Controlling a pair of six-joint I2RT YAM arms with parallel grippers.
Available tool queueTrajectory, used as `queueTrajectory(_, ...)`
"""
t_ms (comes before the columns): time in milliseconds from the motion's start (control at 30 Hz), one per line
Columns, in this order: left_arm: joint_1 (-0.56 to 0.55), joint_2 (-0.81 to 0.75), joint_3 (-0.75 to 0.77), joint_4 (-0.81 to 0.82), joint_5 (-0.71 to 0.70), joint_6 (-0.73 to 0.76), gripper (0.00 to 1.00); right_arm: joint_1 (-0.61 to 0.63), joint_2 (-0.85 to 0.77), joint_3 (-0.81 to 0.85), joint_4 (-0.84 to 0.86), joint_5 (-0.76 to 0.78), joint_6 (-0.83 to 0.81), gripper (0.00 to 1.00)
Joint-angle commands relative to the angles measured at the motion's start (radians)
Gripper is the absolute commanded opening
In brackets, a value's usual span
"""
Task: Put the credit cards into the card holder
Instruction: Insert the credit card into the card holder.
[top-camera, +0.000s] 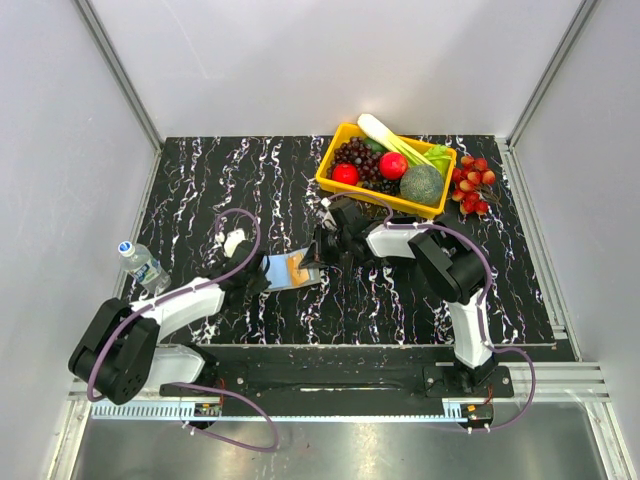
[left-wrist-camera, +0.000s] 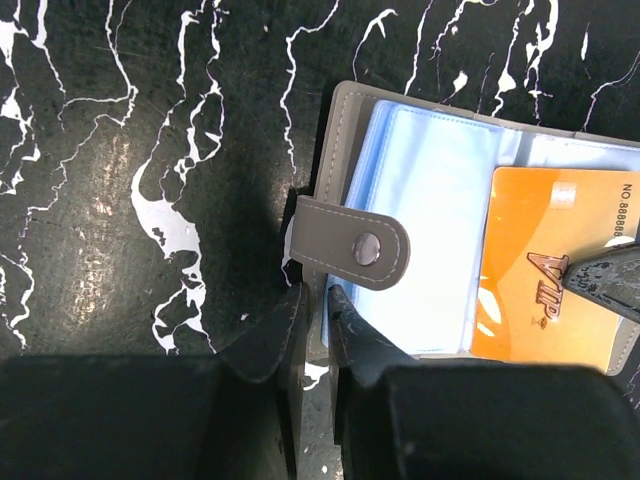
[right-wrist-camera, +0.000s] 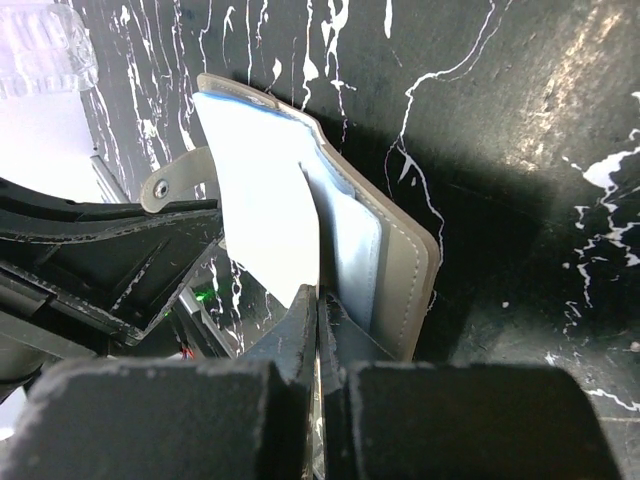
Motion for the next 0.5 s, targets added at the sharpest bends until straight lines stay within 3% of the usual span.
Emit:
queueTrajectory(0, -0.008, 0.057, -0.008, 0.052, 0.118, 0.008, 0.0, 0.016, 0.037, 0.017, 0.038, -0.049, 0.019, 0.0)
queueTrajectory(200, -0.008, 0.065, -0.006, 0.044, 0.12, 0.031, 0.0, 0.012, 0.059, 0.004, 0.145, -0.139, 0.088, 0.0)
queueTrajectory(467, -0.008, 0.071, -0.01, 0.046, 0.13, 0.055, 0.0, -0.018, 0.062, 0.02, 0.05, -0.041, 0.064, 0.0)
